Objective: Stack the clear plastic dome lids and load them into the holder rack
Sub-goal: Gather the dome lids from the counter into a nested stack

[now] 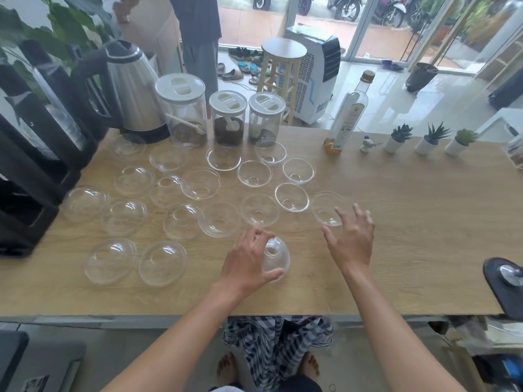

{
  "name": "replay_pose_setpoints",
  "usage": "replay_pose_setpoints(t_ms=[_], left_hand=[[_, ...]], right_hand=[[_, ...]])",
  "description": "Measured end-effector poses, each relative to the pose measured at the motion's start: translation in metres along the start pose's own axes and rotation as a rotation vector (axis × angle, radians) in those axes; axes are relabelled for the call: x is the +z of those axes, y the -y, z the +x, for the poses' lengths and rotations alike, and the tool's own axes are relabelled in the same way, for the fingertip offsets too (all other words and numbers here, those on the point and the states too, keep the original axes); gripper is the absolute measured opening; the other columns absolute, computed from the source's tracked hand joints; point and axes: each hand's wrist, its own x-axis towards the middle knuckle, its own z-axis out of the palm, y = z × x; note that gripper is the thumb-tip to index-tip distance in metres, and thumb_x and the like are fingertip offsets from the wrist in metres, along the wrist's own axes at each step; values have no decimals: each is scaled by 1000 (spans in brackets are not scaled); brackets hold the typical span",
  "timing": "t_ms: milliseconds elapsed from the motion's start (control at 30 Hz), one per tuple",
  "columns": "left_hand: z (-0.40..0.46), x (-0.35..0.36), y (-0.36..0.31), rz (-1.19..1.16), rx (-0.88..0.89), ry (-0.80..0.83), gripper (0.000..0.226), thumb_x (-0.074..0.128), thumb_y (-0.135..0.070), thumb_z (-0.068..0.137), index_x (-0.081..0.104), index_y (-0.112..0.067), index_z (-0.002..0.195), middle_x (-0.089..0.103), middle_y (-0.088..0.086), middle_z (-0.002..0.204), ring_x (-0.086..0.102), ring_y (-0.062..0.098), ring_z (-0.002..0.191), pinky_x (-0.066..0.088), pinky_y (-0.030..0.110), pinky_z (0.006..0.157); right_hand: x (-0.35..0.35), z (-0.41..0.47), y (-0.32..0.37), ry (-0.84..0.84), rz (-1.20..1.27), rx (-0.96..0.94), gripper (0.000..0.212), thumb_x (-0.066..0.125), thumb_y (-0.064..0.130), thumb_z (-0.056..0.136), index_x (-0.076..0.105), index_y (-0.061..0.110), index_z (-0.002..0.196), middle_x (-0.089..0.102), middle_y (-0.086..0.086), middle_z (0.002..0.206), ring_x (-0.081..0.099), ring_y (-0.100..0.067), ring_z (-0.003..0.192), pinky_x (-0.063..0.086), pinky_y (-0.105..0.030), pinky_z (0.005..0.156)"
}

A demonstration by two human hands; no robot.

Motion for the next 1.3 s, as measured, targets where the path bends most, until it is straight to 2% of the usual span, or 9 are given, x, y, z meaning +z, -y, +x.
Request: replay_pose_setpoints(t_ms=[300,433,567,667,800,967,1067,1200,1300], left_hand=[[9,14,2,-33,-27,23,87,82,-46,77,40,-23,150,43,-2,151,48,17,137,49,33,109],[10,11,0,-26,-8,21,93,83,-52,74,39,-26,151,38,-1,156,41,18,141,46,40,113],[11,0,-4,-45,22,-83,91,83,-60,70,46,-24,146,43,-1,154,41,17,142,41,37,116],[18,-11,-7,-93,90,-160,94,80,-65,70,48,-20,146,50,-3,149,46,14,138,40,34,117],[27,-26,-17,-170,152,-193,100,78,-69,68,45,-19,148,55,-2,145,52,12,132,37,25,112],[27,-28,-21,-274,143,-239,93,81,-64,69,49,-21,145,60,0,134,59,11,117,49,25,97],[22,-24,-18,-221,107,-244,90,88,-55,67,52,-21,143,58,2,127,59,11,108,48,22,90],[11,-13,-7,-62,37,-165,92,89,-52,67,51,-24,146,51,1,129,57,13,110,51,22,90],[4,-3,0,1,-50,-25,95,86,-52,71,43,-28,151,45,-2,131,56,13,112,55,26,92]], right_hand=[[20,5,-5,42,-38,4,20,75,31,95,82,24,112,53,-14,156,31,-38,154,23,-50,128],[12,-8,1,-23,116,5,12,80,22,90,85,19,100,70,-13,132,44,-41,142,41,-53,115],[-16,-25,22,-71,378,-22,11,82,25,88,85,19,96,76,2,94,59,-27,111,42,-24,86],[-37,-37,40,7,628,23,12,85,28,85,85,24,96,77,16,86,69,-11,99,44,-10,87],[-61,-46,60,206,1111,198,20,85,21,83,83,15,101,84,0,89,79,-12,93,60,-23,89],[-64,-51,67,420,1359,315,40,83,28,76,79,7,109,82,-9,93,77,-19,102,51,-36,106],[-59,-52,64,432,1269,344,37,81,33,82,78,11,113,83,-6,99,77,-17,104,52,-38,105],[-43,-36,61,256,867,307,26,76,42,92,77,24,110,78,6,110,70,-15,110,54,-34,97],[-16,-13,57,167,516,123,30,76,36,93,75,23,120,69,-1,128,58,-26,125,40,-31,100]])
